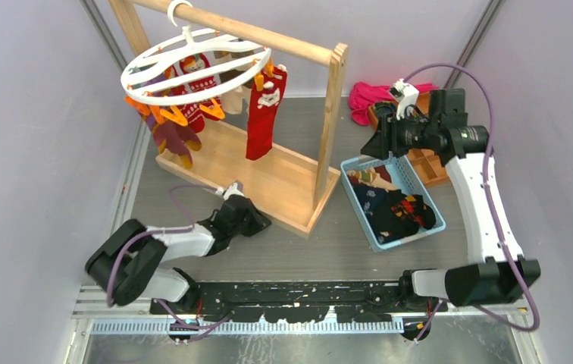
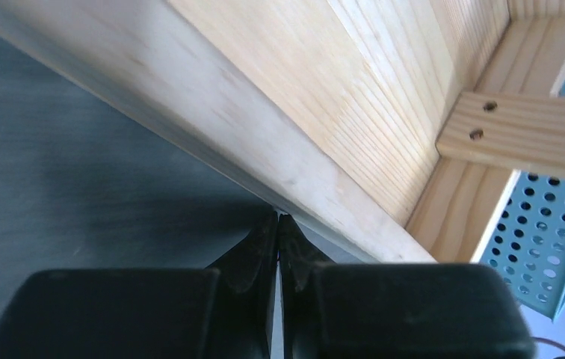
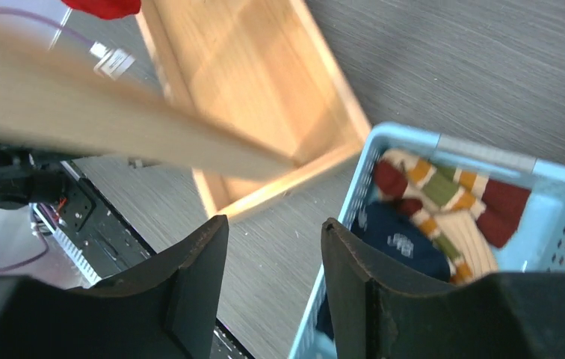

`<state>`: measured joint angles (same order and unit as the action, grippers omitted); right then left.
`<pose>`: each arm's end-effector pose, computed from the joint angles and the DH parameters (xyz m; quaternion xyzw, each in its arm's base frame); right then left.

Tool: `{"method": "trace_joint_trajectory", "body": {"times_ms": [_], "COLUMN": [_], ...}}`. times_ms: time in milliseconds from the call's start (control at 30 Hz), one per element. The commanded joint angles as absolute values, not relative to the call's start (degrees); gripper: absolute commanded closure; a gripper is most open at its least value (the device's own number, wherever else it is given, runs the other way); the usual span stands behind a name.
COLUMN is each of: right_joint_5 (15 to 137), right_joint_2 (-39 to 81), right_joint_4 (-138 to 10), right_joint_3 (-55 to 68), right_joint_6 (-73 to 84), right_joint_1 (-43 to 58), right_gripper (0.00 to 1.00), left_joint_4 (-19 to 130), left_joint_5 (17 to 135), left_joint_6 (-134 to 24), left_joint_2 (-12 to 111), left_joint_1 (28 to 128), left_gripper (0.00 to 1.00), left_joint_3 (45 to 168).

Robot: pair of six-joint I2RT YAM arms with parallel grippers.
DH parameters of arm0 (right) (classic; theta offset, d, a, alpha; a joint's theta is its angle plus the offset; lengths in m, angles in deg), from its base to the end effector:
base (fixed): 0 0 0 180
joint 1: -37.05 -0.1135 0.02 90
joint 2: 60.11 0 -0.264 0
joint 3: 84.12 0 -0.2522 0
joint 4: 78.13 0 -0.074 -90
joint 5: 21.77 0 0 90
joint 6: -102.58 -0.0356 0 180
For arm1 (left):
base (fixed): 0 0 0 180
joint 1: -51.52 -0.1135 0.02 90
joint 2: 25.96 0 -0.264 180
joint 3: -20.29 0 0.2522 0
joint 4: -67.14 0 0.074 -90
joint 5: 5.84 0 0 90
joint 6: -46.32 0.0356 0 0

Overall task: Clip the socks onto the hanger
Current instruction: Adjust the clothesline at the center of the board.

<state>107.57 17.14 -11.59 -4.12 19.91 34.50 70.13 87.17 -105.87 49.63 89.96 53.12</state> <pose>0.2663 0.0345 0.3983 -0.2062 0.8515 0.2939 0.3821 0.1764 -0.1376 0.1279 -0.1972 0.8835 -0.3113 0.2892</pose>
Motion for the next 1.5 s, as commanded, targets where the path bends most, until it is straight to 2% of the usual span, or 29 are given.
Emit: {"method": "trace_joint_trajectory", "body": {"times_ms": [0,300,467,633,867,1033,1333,1467], "right_joint_5": [109.8,119.5,123.0,123.5,126.6,127.3,129.9,129.4], "right_joint_2": [10.1,1.6,-3.5,-5.2,-6.1,-6.3,-7.3,-7.4], "right_joint_4": [-13.0,-20.3,-28.1,-29.9,-31.4,-31.6,-32.6,-32.1], "right_joint_3": [-0.4,10.9,18.9,21.8,24.5,25.5,28.9,29.5], "right_joint_6": [21.3,21.0,21.4,21.8,21.4,22.1,22.9,24.2], "right_joint_1": [37.6,43.2,45.4,48.2,49.3,49.5,49.8,49.8], "right_gripper": [0.44,0.33,0.2,0.07,0.0,0.0,0.0,0.0], "left_joint_4": [82.4,88.2,88.6,89.4,93.5,89.5,70.5,68.1], "left_joint_5": [89.5,88.0,87.2,86.3,81.0,77.5,70.4,69.4], "left_joint_6": [-104.5,-105.2,-103.5,-101.9,-97.7,-92.5,-81.8,-82.0], "left_joint_2": [59.1,71.0,74.1,75.1,68.6,57.1,28.6,16.0], "left_joint_1": [89.6,89.5,88.8,86.8,83.7,83.4,83.3,83.3], "left_gripper": [0.93,0.93,0.91,0.89,0.83,0.71,0.36,0.22], "left_joint_3": [59.0,67.0,70.8,72.2,66.4,60.6,54.1,50.7]}}
